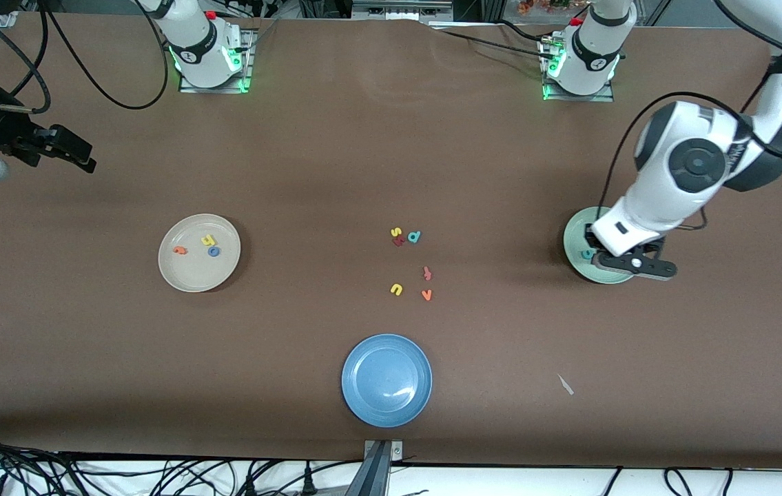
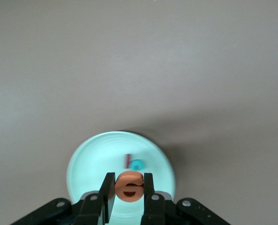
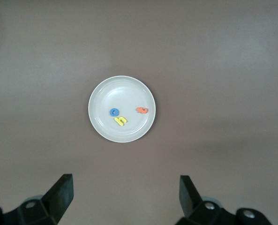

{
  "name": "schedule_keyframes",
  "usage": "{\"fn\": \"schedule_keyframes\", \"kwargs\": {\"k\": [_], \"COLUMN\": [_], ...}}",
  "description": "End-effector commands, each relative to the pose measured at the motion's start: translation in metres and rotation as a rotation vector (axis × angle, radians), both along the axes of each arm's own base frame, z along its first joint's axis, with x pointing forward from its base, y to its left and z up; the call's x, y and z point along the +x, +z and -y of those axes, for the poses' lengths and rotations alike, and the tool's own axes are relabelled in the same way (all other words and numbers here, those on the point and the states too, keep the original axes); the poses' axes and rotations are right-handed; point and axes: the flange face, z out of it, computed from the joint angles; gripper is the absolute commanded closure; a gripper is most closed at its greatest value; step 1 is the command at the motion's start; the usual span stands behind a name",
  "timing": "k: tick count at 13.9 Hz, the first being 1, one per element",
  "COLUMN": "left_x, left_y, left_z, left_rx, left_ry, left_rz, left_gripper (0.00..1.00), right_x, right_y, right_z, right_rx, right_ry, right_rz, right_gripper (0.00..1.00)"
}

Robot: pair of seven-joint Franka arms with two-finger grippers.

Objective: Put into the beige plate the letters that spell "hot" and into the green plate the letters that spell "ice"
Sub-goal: 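Carry the orange 6 to the green plate and open the left gripper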

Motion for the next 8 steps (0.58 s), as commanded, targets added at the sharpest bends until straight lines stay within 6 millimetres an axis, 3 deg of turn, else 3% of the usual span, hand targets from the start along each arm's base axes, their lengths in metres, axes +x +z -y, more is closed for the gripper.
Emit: {"fn": "schedule_keyframes", "kwargs": {"k": [1,5,8], "left_x": [0.002,-0.014,-0.024], "left_y": [-0.004,-0.063,-0.083], "left_z": [-0.045,-0.055,-0.054], "left_rx": [-0.032,-0.066,-0.077], "left_ry": [-0.085,-0.089,-0.092], "left_rz": [-0.044,-0.175,-0.220], "left_gripper": [0.92,0.92,0.92], "right_x": [-0.003,-0.003,-0.003], "right_y": [0.005,0.005,0.005], "right_z": [0.001,0.000,0.001], "right_rx": [-0.006,-0.006,-0.006], "right_ry": [-0.008,-0.006,-0.008], "right_rz": [-0.001,-0.001,-0.003], "right_gripper": [0.00,0.00,0.00]}}
